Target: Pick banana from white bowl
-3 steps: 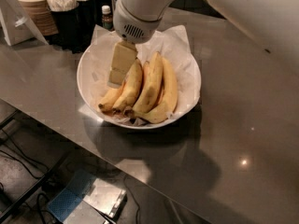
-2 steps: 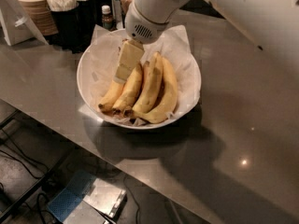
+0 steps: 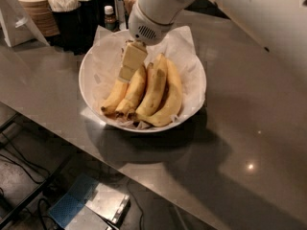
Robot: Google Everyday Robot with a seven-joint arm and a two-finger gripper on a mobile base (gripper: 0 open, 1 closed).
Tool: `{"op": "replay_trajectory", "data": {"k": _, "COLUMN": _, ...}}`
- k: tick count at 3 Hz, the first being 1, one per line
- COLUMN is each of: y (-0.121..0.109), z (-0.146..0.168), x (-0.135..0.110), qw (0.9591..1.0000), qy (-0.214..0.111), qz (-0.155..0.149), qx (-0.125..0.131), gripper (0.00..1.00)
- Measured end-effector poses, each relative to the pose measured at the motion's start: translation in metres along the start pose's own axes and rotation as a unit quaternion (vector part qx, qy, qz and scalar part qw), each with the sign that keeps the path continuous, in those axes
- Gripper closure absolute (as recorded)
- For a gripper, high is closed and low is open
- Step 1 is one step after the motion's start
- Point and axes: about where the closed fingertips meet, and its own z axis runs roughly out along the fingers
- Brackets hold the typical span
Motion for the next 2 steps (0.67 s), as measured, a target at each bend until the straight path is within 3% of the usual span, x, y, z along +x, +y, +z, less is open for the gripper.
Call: {"op": "replay_trajectory", "data": {"k": 2, "y": 0.0000, "z": 0.0000, "x": 0.0000, "qw": 1.0000, "qy": 0.000, "qz": 0.000, "qx": 0.000, "gripper": 0.65}}
